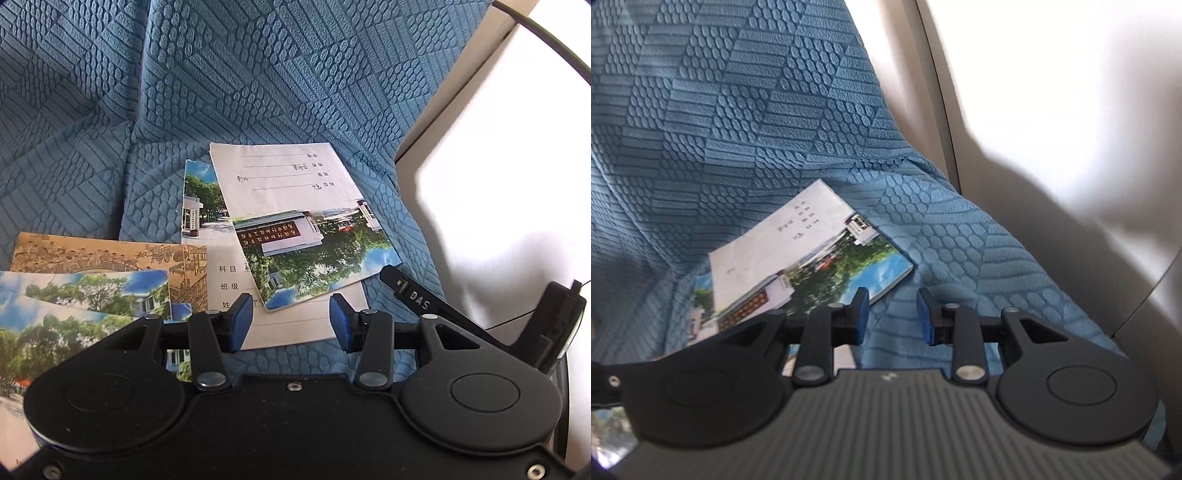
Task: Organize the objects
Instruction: 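Move the right gripper to the loose white exam booklet on the seat, then grasp the white booklet with the right gripper and lift it toward the left gripper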
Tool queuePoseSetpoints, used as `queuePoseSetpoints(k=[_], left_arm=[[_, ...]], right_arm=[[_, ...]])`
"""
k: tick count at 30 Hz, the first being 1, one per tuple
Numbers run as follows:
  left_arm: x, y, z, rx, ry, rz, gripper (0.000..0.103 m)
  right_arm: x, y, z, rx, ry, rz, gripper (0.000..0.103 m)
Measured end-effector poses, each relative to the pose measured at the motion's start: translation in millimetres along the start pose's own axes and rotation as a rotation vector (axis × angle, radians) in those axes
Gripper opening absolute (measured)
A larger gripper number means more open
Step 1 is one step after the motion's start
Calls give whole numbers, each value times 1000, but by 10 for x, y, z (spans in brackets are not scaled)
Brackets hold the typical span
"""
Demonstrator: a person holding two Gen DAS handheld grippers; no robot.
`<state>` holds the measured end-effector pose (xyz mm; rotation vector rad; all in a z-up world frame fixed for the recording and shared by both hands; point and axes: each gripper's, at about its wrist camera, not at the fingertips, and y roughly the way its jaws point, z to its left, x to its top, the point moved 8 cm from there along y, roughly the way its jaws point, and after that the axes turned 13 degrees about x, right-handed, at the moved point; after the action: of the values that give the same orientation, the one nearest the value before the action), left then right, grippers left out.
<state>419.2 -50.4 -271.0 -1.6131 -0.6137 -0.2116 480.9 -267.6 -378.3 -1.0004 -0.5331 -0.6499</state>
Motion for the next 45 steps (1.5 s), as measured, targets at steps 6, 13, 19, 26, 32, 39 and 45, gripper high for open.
queuePoseSetpoints(k=[6, 13, 19, 26, 32, 39, 45], left_arm=[[23, 42, -14, 8, 2, 9, 42], [20, 24, 25, 18, -6, 10, 42], [36, 10, 35, 19, -21, 9, 42], [80, 2, 12, 18, -24, 0, 43], [175, 122, -124, 38, 92, -25, 44], [301, 319, -428, 76, 284, -70, 44], [414, 457, -586, 92, 402, -108, 49]], right_arm=[[67, 154, 58, 45, 26, -1, 32], [121, 207, -24, 216, 263, -24, 33], [153, 190, -134, 340, 447, -67, 33], [298, 103, 8, 525, 480, -128, 30], [310, 203, 16, 516, 490, -92, 28], [335, 206, -39, 545, 535, -93, 28], [419, 234, 1, 583, 536, -101, 28]])
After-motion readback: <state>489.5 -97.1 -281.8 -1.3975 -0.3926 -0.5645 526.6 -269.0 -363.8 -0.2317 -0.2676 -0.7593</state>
